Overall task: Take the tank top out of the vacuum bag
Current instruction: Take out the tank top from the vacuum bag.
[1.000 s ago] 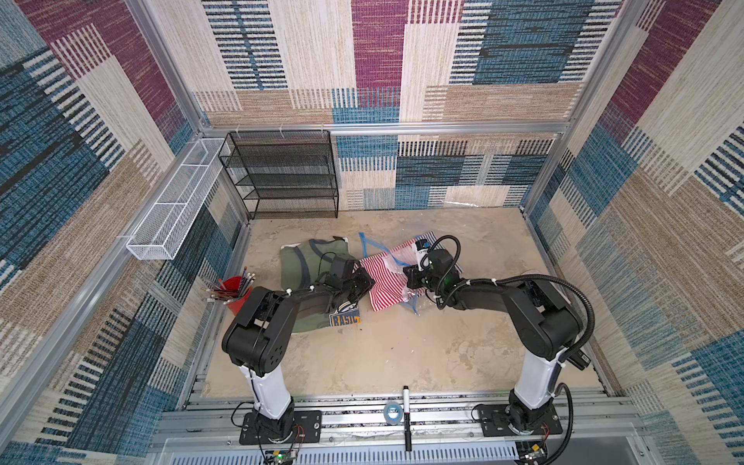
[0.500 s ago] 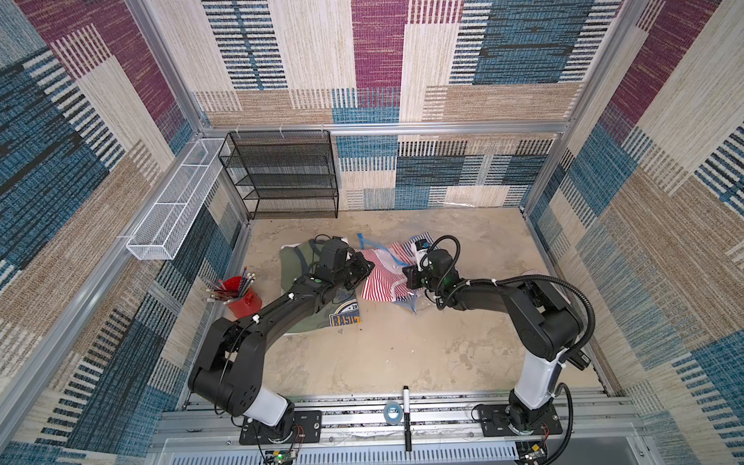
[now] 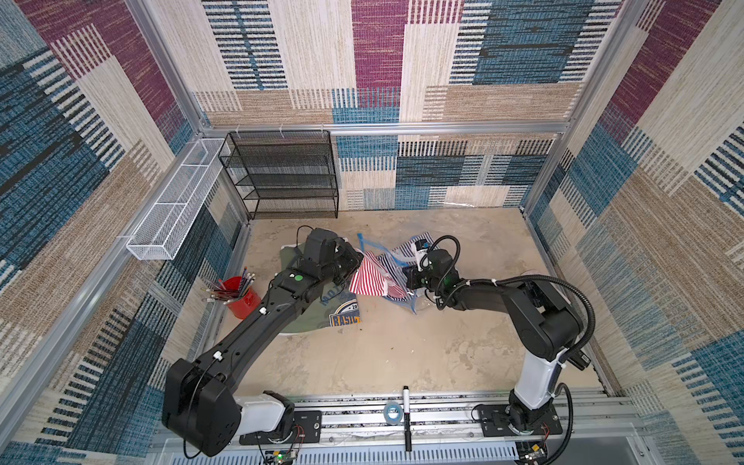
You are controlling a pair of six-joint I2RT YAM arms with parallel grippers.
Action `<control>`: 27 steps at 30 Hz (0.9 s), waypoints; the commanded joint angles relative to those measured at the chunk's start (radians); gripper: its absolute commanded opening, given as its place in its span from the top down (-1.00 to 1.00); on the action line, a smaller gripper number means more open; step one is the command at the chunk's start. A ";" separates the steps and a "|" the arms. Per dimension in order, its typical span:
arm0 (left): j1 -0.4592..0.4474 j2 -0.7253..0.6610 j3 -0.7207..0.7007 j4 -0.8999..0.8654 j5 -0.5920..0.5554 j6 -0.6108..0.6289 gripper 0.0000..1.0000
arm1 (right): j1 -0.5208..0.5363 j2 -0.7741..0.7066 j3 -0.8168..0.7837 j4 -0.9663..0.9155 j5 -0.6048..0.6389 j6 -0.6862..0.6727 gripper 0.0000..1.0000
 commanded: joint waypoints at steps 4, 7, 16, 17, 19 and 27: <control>0.003 -0.074 0.050 -0.103 -0.110 0.008 1.00 | 0.001 -0.008 -0.002 0.017 -0.013 -0.005 1.00; 0.003 -0.097 0.080 -0.148 -0.146 -0.016 1.00 | 0.000 -0.003 -0.002 0.018 -0.009 -0.006 1.00; 0.003 -0.156 0.111 -0.192 -0.320 -0.080 1.00 | 0.000 -0.002 0.000 0.019 -0.014 -0.006 1.00; 0.003 -0.160 0.110 -0.191 -0.345 -0.089 1.00 | 0.000 -0.001 0.001 0.018 -0.015 -0.006 1.00; 0.003 -0.167 0.097 -0.165 -0.402 -0.097 1.00 | 0.000 -0.003 0.000 0.018 -0.017 -0.006 1.00; 0.004 -0.137 0.083 -0.037 -0.612 -0.045 1.00 | -0.001 0.002 0.002 0.020 -0.022 -0.005 1.00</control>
